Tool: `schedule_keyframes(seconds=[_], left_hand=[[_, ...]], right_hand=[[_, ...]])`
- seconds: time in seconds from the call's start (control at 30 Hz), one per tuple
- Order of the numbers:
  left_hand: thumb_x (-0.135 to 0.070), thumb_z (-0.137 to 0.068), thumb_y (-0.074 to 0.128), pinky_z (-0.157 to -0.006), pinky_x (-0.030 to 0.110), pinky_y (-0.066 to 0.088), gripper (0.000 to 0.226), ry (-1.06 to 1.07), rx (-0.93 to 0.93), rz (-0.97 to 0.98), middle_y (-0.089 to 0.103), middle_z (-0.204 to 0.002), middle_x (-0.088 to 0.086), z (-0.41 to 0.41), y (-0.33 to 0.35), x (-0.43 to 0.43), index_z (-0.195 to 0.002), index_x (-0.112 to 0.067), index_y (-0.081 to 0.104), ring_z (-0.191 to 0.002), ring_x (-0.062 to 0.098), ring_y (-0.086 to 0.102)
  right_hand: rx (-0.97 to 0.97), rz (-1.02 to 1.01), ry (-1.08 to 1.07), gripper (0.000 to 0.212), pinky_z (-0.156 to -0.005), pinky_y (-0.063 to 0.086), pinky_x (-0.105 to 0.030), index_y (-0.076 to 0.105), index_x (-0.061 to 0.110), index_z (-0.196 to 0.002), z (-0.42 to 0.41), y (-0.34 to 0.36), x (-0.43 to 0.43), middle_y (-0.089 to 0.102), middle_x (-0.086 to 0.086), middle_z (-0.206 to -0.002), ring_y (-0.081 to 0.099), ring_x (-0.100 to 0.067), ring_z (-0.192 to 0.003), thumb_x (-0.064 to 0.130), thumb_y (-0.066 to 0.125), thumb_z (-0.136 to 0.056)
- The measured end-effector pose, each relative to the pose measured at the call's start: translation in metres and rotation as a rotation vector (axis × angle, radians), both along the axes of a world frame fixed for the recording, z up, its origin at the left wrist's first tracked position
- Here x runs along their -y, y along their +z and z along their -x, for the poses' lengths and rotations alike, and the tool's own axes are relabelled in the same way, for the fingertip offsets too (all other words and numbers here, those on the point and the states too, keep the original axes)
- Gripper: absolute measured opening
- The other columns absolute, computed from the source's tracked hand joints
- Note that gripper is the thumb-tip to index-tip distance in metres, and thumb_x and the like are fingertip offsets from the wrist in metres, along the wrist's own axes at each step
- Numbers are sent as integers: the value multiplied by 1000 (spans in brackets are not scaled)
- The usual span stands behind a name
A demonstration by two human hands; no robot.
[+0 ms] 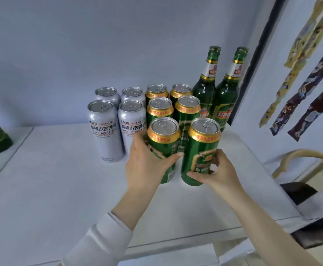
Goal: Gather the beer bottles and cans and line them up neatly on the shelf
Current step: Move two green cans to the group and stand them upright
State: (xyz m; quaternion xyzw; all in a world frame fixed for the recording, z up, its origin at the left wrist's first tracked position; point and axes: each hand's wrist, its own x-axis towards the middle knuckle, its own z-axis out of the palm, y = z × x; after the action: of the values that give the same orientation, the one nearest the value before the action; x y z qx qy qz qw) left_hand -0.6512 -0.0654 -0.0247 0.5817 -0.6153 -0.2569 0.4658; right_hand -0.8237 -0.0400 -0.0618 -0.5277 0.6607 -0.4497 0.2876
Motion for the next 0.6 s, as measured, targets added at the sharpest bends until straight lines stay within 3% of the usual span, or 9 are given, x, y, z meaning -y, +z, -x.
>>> schedule_keyframes(seconds=[0.13,0.2,0.3,0.4,0.47,0.6], left_hand=[[-42,-54,84,-83,23,36,86,41,39,-20,49,-119,-5,6,-2,0,-121,-16,38,-116,16,49],[-41,-57,81,-89,17,35,91,-9,77,18,38,-121,-3,4,0,-5,-127,-9,33,-121,18,44],[-52,-59,70,-102,33,41,98,-138,214,217,31,-129,-2,-14,18,-12,-135,-7,28,-127,23,40],[-37,-69,74,-110,39,32,79,-320,531,296,32,-145,1,-40,49,-1,-137,-24,36,-134,22,32],[-28,-74,73,-112,34,26,73,-449,683,246,29,-151,-1,-45,62,10,-136,-34,36,-138,19,29],[-20,-76,72,-105,25,34,63,-489,640,159,41,-142,-3,-36,63,19,-132,-31,45,-129,14,40]], right_hand=[[15,43,46,65,-69,41,-17,45,22,-104,4,-6,10,55,17,-93,51,5,-88,17,87,-55],[52,52,84,66,-72,43,-15,45,21,-108,5,-10,11,56,9,-101,52,4,-93,14,86,-57],[121,42,160,76,-95,46,-27,43,17,-124,13,-16,8,47,-1,-124,49,-3,-111,10,84,-61],[104,42,235,74,-108,38,-36,41,17,-132,23,-20,3,48,2,-133,44,-6,-125,13,79,-69],[139,60,220,62,-107,40,-39,47,17,-125,24,-21,3,55,2,-128,49,-10,-122,7,75,-72],[198,101,149,58,-96,48,-33,49,27,-109,14,-20,6,60,5,-111,56,-10,-109,1,78,-67]])
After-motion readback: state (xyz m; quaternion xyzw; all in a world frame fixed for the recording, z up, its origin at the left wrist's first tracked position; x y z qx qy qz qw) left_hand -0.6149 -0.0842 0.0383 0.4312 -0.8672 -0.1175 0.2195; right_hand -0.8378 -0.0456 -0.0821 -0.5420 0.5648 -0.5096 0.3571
